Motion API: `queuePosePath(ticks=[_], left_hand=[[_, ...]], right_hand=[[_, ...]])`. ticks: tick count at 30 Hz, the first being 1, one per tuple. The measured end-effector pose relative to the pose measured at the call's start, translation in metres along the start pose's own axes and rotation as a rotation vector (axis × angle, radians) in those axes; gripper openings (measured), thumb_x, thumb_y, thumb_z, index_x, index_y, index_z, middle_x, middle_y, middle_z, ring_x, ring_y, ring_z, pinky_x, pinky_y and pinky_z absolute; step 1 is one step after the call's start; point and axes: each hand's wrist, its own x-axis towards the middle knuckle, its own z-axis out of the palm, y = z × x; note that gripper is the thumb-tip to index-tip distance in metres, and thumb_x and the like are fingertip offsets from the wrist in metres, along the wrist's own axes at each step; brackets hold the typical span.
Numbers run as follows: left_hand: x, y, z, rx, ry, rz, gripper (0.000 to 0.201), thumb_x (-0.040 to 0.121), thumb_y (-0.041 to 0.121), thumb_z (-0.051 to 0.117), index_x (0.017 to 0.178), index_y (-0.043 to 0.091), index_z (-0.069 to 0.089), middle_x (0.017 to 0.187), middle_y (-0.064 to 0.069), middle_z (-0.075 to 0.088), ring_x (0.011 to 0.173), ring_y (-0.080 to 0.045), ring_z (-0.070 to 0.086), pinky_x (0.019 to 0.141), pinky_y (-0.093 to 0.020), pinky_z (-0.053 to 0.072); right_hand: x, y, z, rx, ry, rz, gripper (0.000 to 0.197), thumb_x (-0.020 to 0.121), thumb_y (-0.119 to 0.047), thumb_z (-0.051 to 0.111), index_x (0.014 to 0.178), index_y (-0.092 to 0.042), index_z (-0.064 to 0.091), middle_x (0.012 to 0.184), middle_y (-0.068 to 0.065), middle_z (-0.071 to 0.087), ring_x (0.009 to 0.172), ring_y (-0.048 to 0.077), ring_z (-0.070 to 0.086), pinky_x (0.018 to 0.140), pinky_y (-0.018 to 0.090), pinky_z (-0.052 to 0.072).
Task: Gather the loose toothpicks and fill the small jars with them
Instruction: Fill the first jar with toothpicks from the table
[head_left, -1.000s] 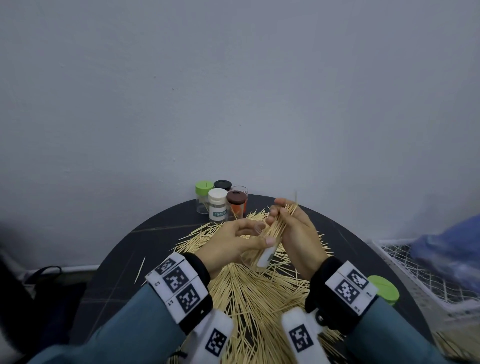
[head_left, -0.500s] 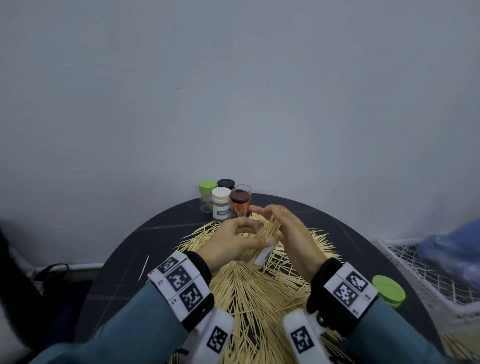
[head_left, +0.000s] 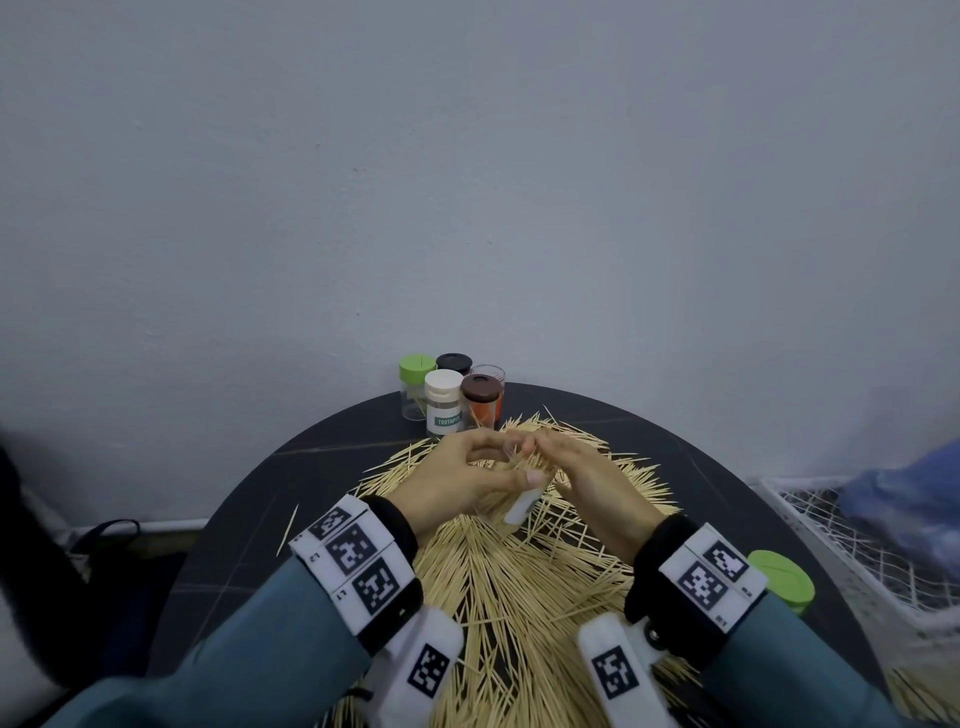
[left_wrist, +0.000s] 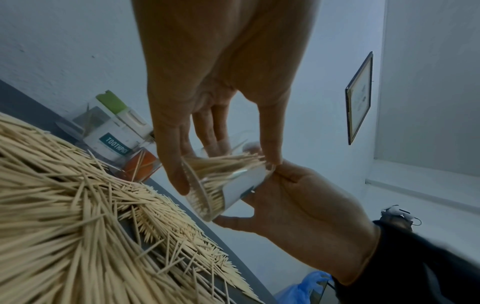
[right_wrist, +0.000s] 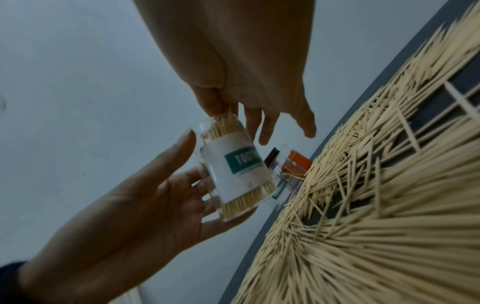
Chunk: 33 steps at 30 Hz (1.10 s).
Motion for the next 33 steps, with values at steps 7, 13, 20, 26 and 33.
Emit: queuePosePath(ticks=[7,13,20,26,33], left_hand=[[0.002,-0.001,-0.002,0.032,0.059,0.052,0.052,0.072,0.023,0.078,0.121,0.02,0.059,0.111,0.008,0.061,0.1,-0.006,0.059,0.073,-0.02,0.048],[0.002,-0.003,-0.008,0.217,0.246,0.223,0.057,0.06,0.018,0.087,0.112,0.023,0.066,0.107,0.015,0.062,0.1,0.003,0.054,0.071,0.001,0.037],[-0.001,-0.002,-0.005,0.327,0.294,0.311,0.057,0.053,0.014,0.09,0.105,0.025,0.068,0.102,0.015,0.066,0.098,-0.001,0.06,0.083,-0.022,0.05],[0.002,-0.007,-0.006,0.334,0.262,0.303,0.057,0.053,0.013,0.09,0.104,0.023,0.068,0.098,0.013,0.067,0.091,0.0,0.062,0.075,-0.008,0.047],[0.003,-0.007,-0.003,0.324,0.224,0.306,0.056,0.055,0.02,0.09,0.106,0.026,0.068,0.097,0.019,0.064,0.092,0.013,0.054,0.07,0.001,0.039]], right_hand=[[0.003,-0.004,-0.01,0.023,0.094,-0.061,0.019,0.095,-0.016,0.048,0.106,-0.009,0.062,0.11,-0.002,0.064,0.111,0.014,0.055,0.097,0.035,0.04],[0.0,-0.007,-0.014,-0.214,0.09,-0.138,0.006,0.084,-0.012,0.066,0.091,-0.012,0.066,0.082,0.001,0.061,0.072,0.007,0.055,0.063,0.011,0.047],[0.0,-0.005,-0.007,-0.536,0.162,-0.281,0.005,0.078,-0.016,0.074,0.078,-0.015,0.068,0.072,-0.006,0.065,0.063,-0.001,0.056,0.063,0.008,0.045],[-0.002,-0.008,-0.007,-0.445,0.184,-0.331,0.007,0.082,-0.016,0.069,0.077,-0.019,0.066,0.071,-0.007,0.064,0.064,0.0,0.056,0.063,0.009,0.045],[0.0,-0.006,-0.012,-0.566,0.219,-0.309,0.005,0.081,-0.014,0.07,0.077,-0.015,0.068,0.068,-0.005,0.063,0.062,0.003,0.056,0.06,0.01,0.045]])
